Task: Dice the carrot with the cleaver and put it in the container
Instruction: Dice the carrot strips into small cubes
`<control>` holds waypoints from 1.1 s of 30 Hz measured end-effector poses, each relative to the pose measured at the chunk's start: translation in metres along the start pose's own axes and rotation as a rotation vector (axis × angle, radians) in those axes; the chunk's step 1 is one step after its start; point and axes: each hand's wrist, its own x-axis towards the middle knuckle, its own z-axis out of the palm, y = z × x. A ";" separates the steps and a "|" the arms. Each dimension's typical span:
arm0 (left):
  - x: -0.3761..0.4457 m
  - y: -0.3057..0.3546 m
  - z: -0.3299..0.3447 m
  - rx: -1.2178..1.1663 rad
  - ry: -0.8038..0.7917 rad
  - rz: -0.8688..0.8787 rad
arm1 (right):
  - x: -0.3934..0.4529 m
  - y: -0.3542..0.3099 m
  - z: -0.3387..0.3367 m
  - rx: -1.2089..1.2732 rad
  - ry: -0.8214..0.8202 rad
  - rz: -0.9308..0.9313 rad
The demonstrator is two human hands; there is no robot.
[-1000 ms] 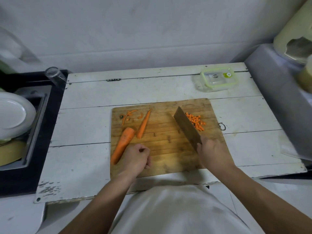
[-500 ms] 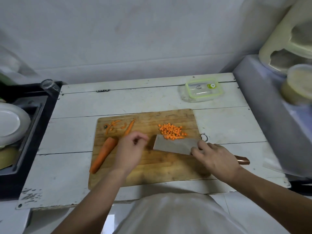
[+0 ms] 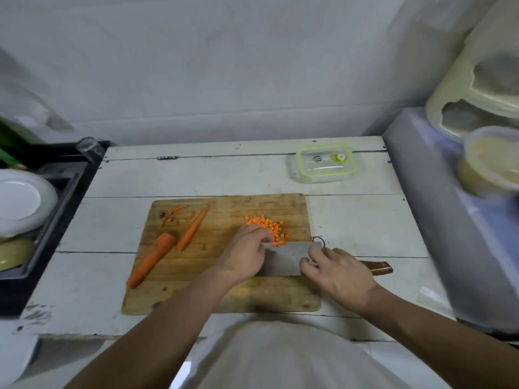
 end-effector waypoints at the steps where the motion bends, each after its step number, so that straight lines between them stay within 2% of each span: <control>1: -0.001 0.004 0.001 -0.018 -0.008 0.015 | 0.000 0.001 0.001 0.002 -0.003 -0.006; 5: 0.008 0.011 0.012 0.031 -0.153 0.009 | -0.001 0.004 0.003 0.025 -0.013 -0.055; 9: 0.019 0.010 0.007 0.111 -0.105 -0.013 | 0.002 0.007 -0.002 0.077 0.013 -0.053; 11: 0.017 0.009 -0.007 0.033 0.010 -0.057 | 0.002 0.008 -0.005 0.111 0.009 -0.041; 14: 0.010 -0.016 -0.038 -0.101 0.297 -0.325 | 0.001 0.006 -0.009 0.214 -0.029 0.035; 16: -0.004 -0.048 -0.063 -0.127 0.445 -0.501 | 0.003 0.000 -0.010 0.308 -0.056 0.139; 18: -0.021 -0.077 -0.083 -0.027 0.514 -0.596 | 0.006 -0.010 -0.009 0.416 -0.043 0.269; 20: -0.029 -0.097 -0.095 0.205 0.472 -0.555 | 0.013 -0.020 -0.007 0.527 0.005 0.410; 23: -0.022 -0.107 -0.092 0.557 0.192 -0.460 | 0.036 -0.036 -0.007 0.660 0.075 0.604; 25: -0.013 -0.110 -0.082 0.689 0.061 -0.438 | 0.056 -0.047 -0.014 0.709 0.110 0.737; 26: -0.011 -0.111 -0.077 0.718 0.051 -0.421 | 0.066 -0.052 -0.017 0.728 0.122 0.802; 30: -0.008 -0.104 -0.060 0.640 0.064 -0.348 | 0.088 -0.075 -0.027 0.759 0.149 0.988; 33: -0.015 -0.101 -0.051 0.276 0.060 -0.328 | 0.092 -0.093 -0.031 0.746 0.114 1.052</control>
